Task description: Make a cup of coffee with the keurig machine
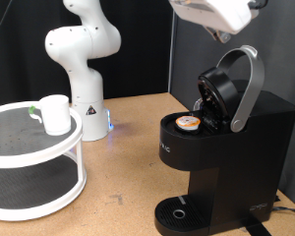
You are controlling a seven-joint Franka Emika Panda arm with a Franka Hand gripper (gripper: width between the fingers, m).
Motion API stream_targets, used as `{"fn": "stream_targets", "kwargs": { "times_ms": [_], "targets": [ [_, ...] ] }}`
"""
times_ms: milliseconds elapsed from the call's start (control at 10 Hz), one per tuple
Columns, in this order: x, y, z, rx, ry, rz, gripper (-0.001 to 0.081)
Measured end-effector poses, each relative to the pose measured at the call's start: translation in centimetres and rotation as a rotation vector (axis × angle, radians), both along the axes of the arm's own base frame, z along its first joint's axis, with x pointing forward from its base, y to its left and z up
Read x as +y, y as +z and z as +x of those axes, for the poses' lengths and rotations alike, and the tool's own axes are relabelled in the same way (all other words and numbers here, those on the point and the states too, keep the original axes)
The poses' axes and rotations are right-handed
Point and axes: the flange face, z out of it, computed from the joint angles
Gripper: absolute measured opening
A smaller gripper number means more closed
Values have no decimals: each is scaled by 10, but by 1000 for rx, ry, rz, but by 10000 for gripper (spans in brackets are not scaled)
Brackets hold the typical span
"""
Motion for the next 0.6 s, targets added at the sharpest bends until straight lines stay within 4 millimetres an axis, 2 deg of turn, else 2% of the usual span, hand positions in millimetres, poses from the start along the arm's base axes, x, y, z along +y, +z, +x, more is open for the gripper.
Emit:
{"fn": "stream_targets", "kwargs": {
  "times_ms": [300, 600],
  "targets": [
    [34, 5, -3, -11, 35, -5, 0],
    [75, -4, -5, -15, 54, -23, 0]
  ]
}}
